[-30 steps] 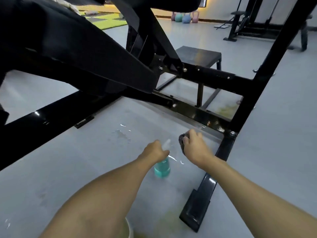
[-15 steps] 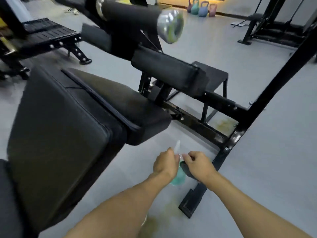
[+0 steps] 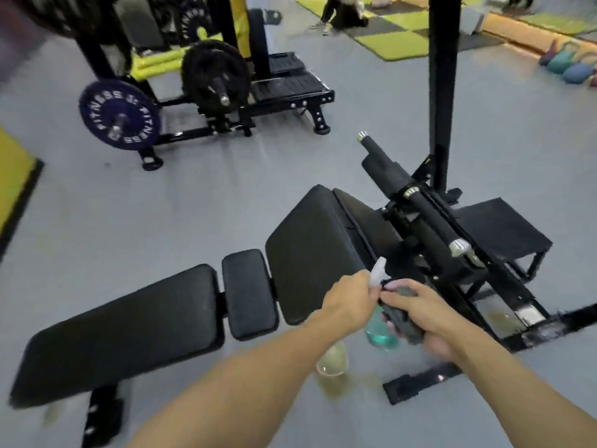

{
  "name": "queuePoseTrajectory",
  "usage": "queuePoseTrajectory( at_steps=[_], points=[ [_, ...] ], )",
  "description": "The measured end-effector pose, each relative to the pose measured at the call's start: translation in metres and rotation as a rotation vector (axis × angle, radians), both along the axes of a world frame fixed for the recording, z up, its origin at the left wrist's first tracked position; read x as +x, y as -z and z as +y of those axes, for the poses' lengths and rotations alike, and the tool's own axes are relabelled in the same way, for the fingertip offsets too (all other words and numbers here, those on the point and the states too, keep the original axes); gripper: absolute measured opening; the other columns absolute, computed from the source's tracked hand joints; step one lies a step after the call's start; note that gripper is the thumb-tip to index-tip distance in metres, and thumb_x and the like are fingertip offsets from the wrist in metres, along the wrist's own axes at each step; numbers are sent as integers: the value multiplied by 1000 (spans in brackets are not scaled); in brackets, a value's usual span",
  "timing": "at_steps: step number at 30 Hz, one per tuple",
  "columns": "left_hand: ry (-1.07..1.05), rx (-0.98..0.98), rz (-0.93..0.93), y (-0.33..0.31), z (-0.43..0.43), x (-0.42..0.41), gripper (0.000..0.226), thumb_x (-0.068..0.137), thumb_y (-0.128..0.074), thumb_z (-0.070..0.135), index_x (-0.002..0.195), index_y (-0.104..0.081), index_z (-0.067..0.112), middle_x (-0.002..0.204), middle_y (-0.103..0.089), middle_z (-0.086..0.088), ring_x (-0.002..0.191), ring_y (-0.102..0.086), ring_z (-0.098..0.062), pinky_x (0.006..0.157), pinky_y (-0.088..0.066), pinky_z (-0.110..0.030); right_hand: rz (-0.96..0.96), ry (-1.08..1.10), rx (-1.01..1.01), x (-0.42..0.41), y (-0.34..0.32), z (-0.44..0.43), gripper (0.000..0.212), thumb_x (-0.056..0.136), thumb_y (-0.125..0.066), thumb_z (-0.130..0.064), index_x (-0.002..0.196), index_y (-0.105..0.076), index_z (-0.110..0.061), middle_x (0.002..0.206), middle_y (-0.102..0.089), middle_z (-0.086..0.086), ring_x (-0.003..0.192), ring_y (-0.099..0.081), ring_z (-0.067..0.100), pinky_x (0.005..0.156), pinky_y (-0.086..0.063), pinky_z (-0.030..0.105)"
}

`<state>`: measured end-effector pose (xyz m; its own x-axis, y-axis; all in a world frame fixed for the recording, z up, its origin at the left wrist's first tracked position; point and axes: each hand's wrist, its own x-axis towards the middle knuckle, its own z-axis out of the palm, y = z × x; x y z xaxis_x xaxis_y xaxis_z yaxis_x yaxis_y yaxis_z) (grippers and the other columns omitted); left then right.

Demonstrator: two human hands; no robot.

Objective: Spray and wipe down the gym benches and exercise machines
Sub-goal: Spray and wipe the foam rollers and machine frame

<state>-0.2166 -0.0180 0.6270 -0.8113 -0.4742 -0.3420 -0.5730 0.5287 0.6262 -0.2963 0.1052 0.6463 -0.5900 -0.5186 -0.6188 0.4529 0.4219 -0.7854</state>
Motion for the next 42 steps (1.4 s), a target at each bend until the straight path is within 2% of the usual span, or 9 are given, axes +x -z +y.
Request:
queuePoseTrajectory(
  at_steps=[4, 7, 10, 15, 22, 26, 28, 32, 42],
  points=[
    [-169, -49, 56, -60, -76, 109, 31, 104, -37, 36, 95, -51, 10, 97, -66, -19, 87, -58, -41, 70, -45, -41, 254, -303, 90, 85, -46, -86, 16, 85, -56, 9, 86, -59, -7, 61, -54, 17, 56, -48, 27, 60, -38, 42],
    [-274, -124, 73, -95, -132, 205, 33, 105, -38, 37, 101, -56, 10, 99, -65, -18, 90, -59, -40, 72, -45, -40, 396, -428, 81, 170, -74, -154, 11, 88, -54, 10, 88, -58, -1, 61, -51, 14, 48, -44, 21, 43, -39, 27],
    [-395, -183, 76, -120, -190, 323, 27, 104, -40, 32, 106, -56, 10, 101, -66, -16, 92, -60, -39, 68, -41, -38, 506, -550, -8, 275, -92, -230, 15, 85, -55, 10, 96, -59, 0, 67, -54, 15, 45, -45, 19, 42, -39, 27],
    [-590, -307, 49, -154, -269, 509, 35, 104, -35, 42, 96, -57, 17, 86, -63, -3, 78, -57, -27, 63, -41, -36, 556, -901, -142, 461, -108, -341, 36, 84, -72, -7, 114, -61, -24, 79, -62, 7, 51, -51, 18, 47, -47, 34],
    [-739, -466, 5, -169, -360, 665, 36, 102, -40, 44, 78, -49, 18, 80, -61, -4, 77, -58, -30, 62, -39, -36, 710, -1113, -234, 617, -112, -462, 22, 81, -78, -37, 80, -60, -25, 66, -58, -5, 58, -54, 15, 60, -46, 31],
    [-808, -409, 89, -150, -430, 734, 34, 99, -47, 40, 78, -54, 14, 69, -57, -1, 69, -57, -26, 58, -40, -36, 632, -1094, -242, 677, -99, -534, 33, 85, -75, -36, 87, -65, -4, 56, -49, -4, 41, -41, 7, 46, -38, 22],
    [-781, -349, 163, -140, -476, 764, 32, 99, -49, 36, 81, -58, 11, 66, -56, -1, 63, -52, -23, 56, -37, -34, 604, -1061, -271, 705, -86, -581, 36, 84, -76, -36, 86, -66, -1, 55, -47, -4, 45, -41, 10, 51, -39, 26],
    [-696, -251, 246, -123, -569, 814, 11, 93, -58, 20, 95, -66, 14, 79, -67, -1, 73, -62, -19, 64, -47, -33, 554, -973, -322, 749, -60, -678, 31, 83, -76, -33, 85, -70, -3, 56, -49, -5, 51, -42, 14, 55, -41, 31],
    [-513, -17, 336, -127, -808, 872, 21, 97, -61, 16, 117, -63, 24, 104, -67, 11, 99, -64, -6, 91, -53, -30, 582, -870, -266, 794, -75, -892, 23, 83, -76, -35, 65, -65, -24, 49, -54, -16, 50, -49, 5, 56, -45, 29]
  ],
)
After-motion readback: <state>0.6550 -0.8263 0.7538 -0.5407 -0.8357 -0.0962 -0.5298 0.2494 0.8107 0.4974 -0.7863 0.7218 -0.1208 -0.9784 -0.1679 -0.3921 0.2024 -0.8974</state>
